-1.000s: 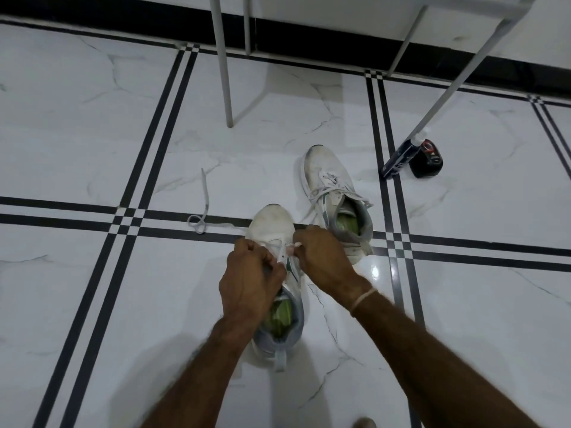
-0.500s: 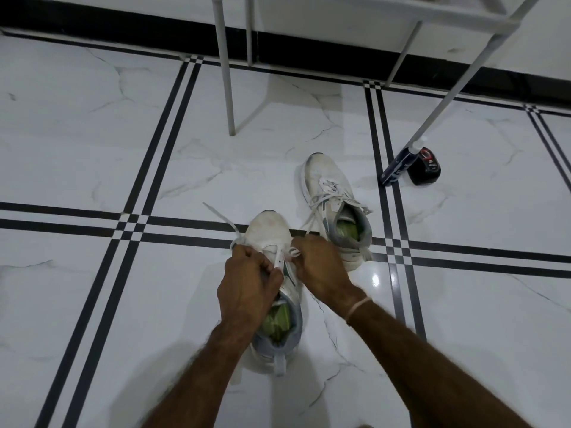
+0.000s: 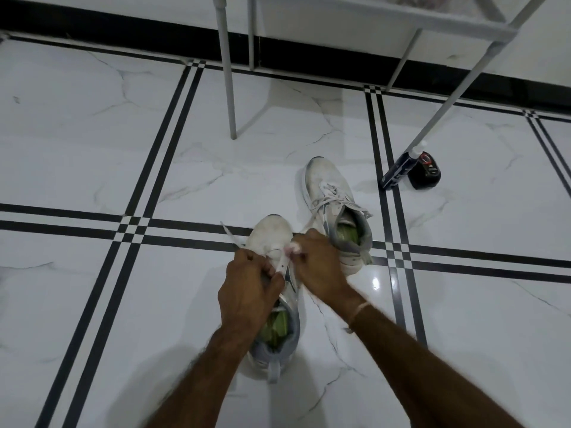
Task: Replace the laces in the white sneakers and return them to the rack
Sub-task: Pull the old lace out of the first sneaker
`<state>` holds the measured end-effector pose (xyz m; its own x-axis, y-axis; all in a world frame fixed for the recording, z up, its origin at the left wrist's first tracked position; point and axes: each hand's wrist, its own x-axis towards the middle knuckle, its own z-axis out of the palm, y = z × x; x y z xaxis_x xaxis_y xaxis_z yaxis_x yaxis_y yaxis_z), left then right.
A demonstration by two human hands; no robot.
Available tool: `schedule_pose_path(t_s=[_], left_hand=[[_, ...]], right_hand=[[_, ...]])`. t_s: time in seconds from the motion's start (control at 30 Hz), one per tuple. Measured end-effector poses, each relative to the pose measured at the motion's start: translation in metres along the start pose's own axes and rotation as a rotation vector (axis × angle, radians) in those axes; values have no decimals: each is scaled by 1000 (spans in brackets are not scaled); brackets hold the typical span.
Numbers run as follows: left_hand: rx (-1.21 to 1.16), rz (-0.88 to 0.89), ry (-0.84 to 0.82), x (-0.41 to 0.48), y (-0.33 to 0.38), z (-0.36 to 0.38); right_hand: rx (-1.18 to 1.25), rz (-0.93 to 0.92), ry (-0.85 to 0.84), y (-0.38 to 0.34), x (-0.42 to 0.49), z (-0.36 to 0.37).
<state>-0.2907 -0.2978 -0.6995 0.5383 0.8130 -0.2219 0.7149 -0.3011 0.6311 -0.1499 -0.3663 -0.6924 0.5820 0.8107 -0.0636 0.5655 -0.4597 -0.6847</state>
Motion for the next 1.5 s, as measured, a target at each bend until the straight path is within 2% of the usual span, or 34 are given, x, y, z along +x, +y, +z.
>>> schedule_pose_path(t_s=[0.07, 0.1, 0.13, 0.17, 0.2, 0.27, 0.33, 0.37, 0.4, 0.43, 0.47, 0.53, 0.57, 0.6, 0.67, 0.77, 0.83, 0.9, 0.97, 1.0, 1.03, 1.1, 1.13, 1.17, 1.27, 1.3, 1.4, 1.47, 1.5], left_hand=[[1, -9, 7, 0, -1, -1], [1, -15, 9, 1, -1, -2], [2, -16, 11, 1, -2, -1], [7, -14, 12, 1, -2, 0], [13, -14, 14, 1, -2, 0], [9, -4, 19, 1, -2, 1], [5, -5, 20, 1, -3, 1], [10, -6, 15, 1, -2, 0], [16, -4, 10, 1, -2, -1], [19, 1, 8, 0, -2, -1], [19, 4, 12, 1, -2, -2], [21, 2, 20, 0, -1, -3], [23, 1, 20, 0, 0, -3], [23, -1, 19, 0, 0, -3], [34, 3, 17, 0, 2, -2], [39, 2, 17, 0, 1, -1], [49, -12, 4, 0, 1, 1], [68, -26, -7, 0, 2, 2], [68, -10, 8, -2, 3, 0], [65, 1, 16, -2, 4, -1], [65, 4, 13, -3, 5, -4], [70, -5, -6, -3, 6, -8], [67, -24, -19, -3, 5, -9], [63, -37, -16, -3, 4, -9], [-74, 78, 81, -2, 14, -7], [-165, 157, 44, -1, 26, -10], [-493, 326, -277, 4, 68, -14], [-692, 296, -440, 12, 77, -25], [-782, 237, -432, 17, 74, -35]], right_hand=[[723, 314, 70, -17, 3, -26], [953, 404, 97, -18, 5, -36], [1016, 410, 123, -16, 9, -41], [913, 342, 153, -14, 10, -44], [666, 225, 160, -11, 9, -39], [103, 3, 7, 3, 5, -19], [-350, -59, -154, 14, 1, 4], [-451, -73, -154, 14, 0, 9], [-434, -97, -114, 12, -1, 9], [-252, -89, -42, 8, -2, 4], [41, -1, 43, -2, -1, -6], [657, 272, 95, -15, 2, -27], [853, 336, 78, -20, 4, -34], [917, 346, 61, -20, 5, -38], [783, 283, 75, -16, 4, -34], [118, 50, -4, 2, 1, -9], [-253, -33, -57, 5, -3, 7], [-488, -76, -36, 4, -2, 14], [-558, -73, -25, 8, -2, 17], [-436, -42, -30, 8, -2, 10], [-176, 20, -12, -1, -3, -4], [497, 321, 15, -12, -2, -31], [743, 390, 33, -18, 1, -45], [882, 376, 40, -21, 4, -57], [1205, 331, 13, -39, 8, -78], [1295, 335, -23, -49, 9, -80], [1448, 300, -94, -73, 16, -91], [1396, 251, -27, -79, 28, -116], [1286, 210, 36, -75, 34, -132]])
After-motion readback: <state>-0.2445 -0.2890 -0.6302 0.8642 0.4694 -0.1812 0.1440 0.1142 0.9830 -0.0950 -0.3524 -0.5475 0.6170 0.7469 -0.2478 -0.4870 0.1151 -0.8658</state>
